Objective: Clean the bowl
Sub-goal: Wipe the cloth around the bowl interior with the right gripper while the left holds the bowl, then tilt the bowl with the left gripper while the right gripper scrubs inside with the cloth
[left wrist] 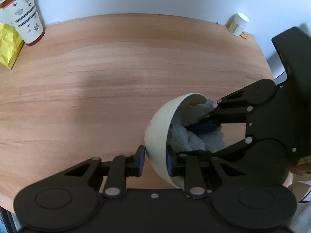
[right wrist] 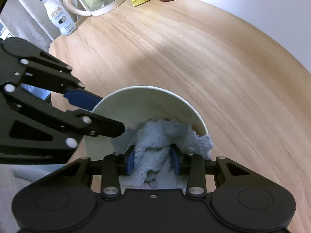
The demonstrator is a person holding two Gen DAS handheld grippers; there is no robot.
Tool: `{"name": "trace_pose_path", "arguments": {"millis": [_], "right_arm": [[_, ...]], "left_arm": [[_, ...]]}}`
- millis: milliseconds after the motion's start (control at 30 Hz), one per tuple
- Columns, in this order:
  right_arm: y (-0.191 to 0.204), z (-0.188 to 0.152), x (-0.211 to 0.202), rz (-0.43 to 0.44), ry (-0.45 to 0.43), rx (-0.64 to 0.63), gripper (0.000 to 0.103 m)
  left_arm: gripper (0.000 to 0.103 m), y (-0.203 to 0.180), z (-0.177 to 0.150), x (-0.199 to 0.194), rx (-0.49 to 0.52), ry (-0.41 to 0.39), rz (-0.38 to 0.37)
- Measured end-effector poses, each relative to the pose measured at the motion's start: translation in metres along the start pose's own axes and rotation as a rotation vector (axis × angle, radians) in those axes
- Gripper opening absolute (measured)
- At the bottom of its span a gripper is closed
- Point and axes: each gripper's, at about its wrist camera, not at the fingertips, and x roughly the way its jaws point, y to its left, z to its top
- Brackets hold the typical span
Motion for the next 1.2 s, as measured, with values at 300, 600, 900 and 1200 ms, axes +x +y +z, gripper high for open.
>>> {"name": "trace_pose_path", "arguments": {"millis": [300,600,900,1200], "right_arm": [[-0.003,-0.005,-0.007,0.081,0.002,0.012,0.040],[0.006,-0.006,-0.007,0.073,0.022,-0.053,0.039],[0.032,-0.005,-0.001,-0.131,0.096,-0.197,0.039],[0.006,-0.009,0.001,-0.082,0.087,-0.054,0.038]], "left_arm": [[0.011,-0.007,0.003,0.004,0.039,-0.041,0.068],[0.011,-0.019,0.011,0.006,0.169,-0.056,0.096],[0.012,-0.028,0.015,0.008,0.321,-0.061,0.077],[0.048,-0.014,0.015,0.005,0.098,-0.070,-0.071]]}}
